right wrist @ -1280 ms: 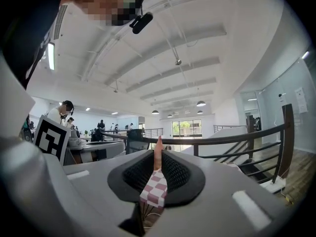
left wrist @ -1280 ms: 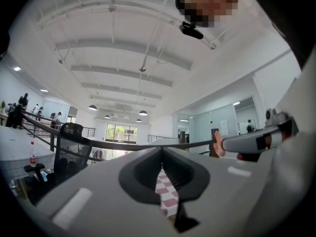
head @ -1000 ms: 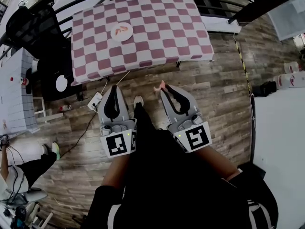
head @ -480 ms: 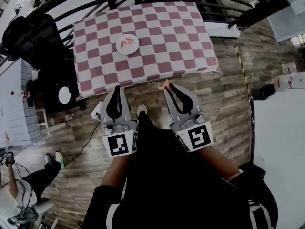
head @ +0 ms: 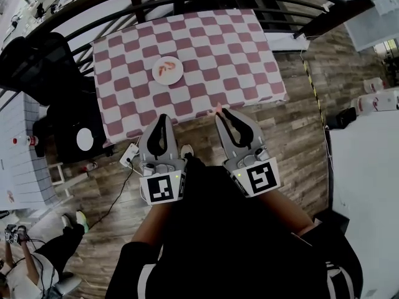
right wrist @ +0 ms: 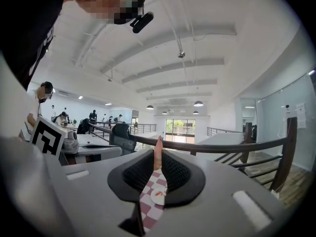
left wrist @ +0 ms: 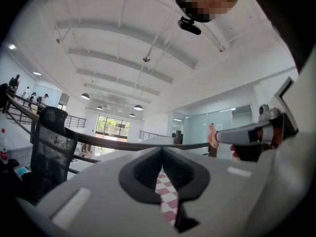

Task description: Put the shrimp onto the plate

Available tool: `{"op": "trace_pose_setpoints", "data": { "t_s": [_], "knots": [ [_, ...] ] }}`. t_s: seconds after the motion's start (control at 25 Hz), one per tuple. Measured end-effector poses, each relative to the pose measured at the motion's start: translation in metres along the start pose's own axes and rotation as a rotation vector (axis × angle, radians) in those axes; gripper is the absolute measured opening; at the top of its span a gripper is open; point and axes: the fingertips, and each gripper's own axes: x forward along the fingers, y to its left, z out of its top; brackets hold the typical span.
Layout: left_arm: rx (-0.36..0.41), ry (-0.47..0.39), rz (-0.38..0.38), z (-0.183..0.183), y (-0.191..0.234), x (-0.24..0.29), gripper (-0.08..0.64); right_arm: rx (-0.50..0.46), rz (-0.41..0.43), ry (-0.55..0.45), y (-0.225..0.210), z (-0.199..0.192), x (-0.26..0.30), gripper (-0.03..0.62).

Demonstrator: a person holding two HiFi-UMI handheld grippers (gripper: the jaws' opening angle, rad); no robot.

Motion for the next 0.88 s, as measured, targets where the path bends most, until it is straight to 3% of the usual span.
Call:
{"op": "trace_pose_setpoints", "data": {
  "t_s": [0.24, 0.56, 0.72, 0.88],
  "knots": [
    [-0.015, -0.019, -0.015, 0.010, 0.005, 0.010, 0.009, 0.027, -0.034, 0.010, -0.012, 0.003, 0.014, 0.049],
    [-0.037, 0.032, 0.034, -0.006, 0.035, 0.008, 0.009, 0.066, 0.040, 0.058, 0.015, -0.014, 0.045, 0.049],
    [-0.033, -0.006, 0.037, -0.005, 0.037, 0.006, 0.009, 0.096, 0.059, 0.088, 0.020, -0.024, 0.047, 0.049],
    [-0.036, 0.022, 0.066, -0.008, 0.038, -0.003, 0.009, 0.123, 0.082, 0.084, 0.027, -0.023, 0.045, 0.049]
  ]
}}
